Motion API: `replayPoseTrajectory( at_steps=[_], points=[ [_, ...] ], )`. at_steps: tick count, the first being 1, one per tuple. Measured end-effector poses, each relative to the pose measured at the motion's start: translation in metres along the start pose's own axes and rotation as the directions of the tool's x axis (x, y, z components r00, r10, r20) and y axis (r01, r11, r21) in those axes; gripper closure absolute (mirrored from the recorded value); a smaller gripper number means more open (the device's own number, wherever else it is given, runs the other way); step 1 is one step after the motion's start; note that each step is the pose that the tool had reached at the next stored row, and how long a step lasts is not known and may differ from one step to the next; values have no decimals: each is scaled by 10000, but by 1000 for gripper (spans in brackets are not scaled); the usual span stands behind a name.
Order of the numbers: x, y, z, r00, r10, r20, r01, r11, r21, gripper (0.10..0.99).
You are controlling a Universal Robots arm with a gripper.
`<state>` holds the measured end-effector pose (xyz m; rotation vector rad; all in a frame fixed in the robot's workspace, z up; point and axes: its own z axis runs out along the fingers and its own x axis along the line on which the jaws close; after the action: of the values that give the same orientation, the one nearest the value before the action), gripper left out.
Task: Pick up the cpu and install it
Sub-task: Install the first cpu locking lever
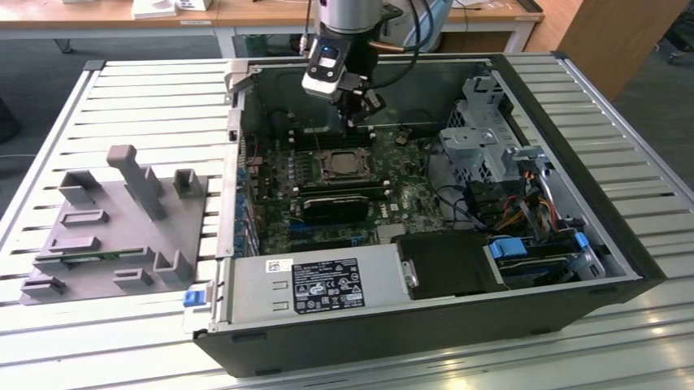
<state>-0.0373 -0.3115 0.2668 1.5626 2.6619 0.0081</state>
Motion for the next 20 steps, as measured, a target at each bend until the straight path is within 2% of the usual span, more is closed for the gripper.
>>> replayPoseTrajectory(
  at_steps=[3, 7, 12, 18, 20],
  points=[
    [0, 0, 1, 9987, -509, -16, 509, 9987, -23, 980],
    [0, 0, 4, 9925, -1223, -36, 1223, 9925, -58, 980],
    [0, 0, 6, 9779, -2089, -57, 2089, 9779, -100, 980],
    [0, 0, 6, 9635, -2678, -70, 2677, 9634, -131, 980],
    [0, 0, 6, 9558, -2938, -75, 2937, 9558, -145, 980]
  ],
)
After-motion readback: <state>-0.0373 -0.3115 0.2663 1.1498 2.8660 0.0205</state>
